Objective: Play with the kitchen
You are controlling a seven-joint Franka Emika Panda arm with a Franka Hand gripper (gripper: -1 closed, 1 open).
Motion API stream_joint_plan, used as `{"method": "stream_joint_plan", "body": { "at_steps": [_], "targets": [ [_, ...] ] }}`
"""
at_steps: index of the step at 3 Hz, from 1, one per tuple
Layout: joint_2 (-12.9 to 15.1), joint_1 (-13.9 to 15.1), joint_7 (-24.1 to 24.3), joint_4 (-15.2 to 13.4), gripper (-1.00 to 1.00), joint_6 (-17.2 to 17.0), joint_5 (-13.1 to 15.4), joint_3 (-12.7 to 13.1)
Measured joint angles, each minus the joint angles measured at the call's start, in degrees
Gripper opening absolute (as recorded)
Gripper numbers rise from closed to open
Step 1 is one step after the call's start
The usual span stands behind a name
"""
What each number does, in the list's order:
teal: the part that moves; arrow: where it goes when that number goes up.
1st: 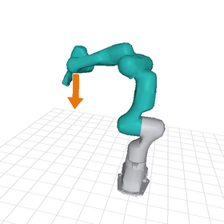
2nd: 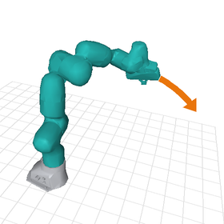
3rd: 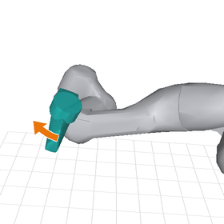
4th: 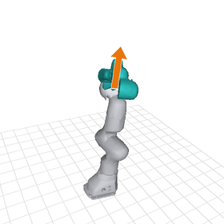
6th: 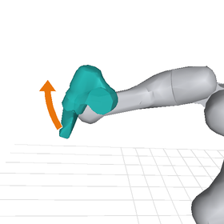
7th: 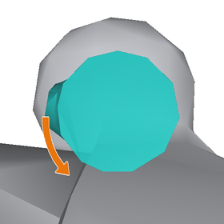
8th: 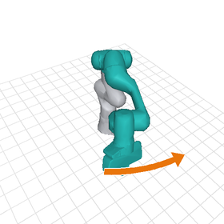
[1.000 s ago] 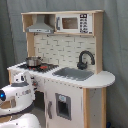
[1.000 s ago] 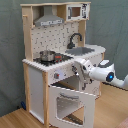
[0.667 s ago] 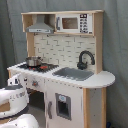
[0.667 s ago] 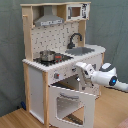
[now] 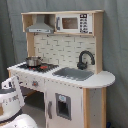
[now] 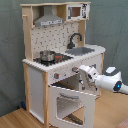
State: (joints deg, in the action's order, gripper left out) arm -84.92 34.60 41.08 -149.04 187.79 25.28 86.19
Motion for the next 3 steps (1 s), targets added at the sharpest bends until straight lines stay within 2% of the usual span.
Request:
{"method": "stream_joint_plan", "body": {
  "at_steps": [2,3],
  "targets": [
    [0.0,-8.7,-0.1,-2.9,1.00,-7.1,0.0,0.0],
    [-0.1,-10.3,-5.3,-3.6,1.00,-10.3,0.1,-1.7]
  ]
}}
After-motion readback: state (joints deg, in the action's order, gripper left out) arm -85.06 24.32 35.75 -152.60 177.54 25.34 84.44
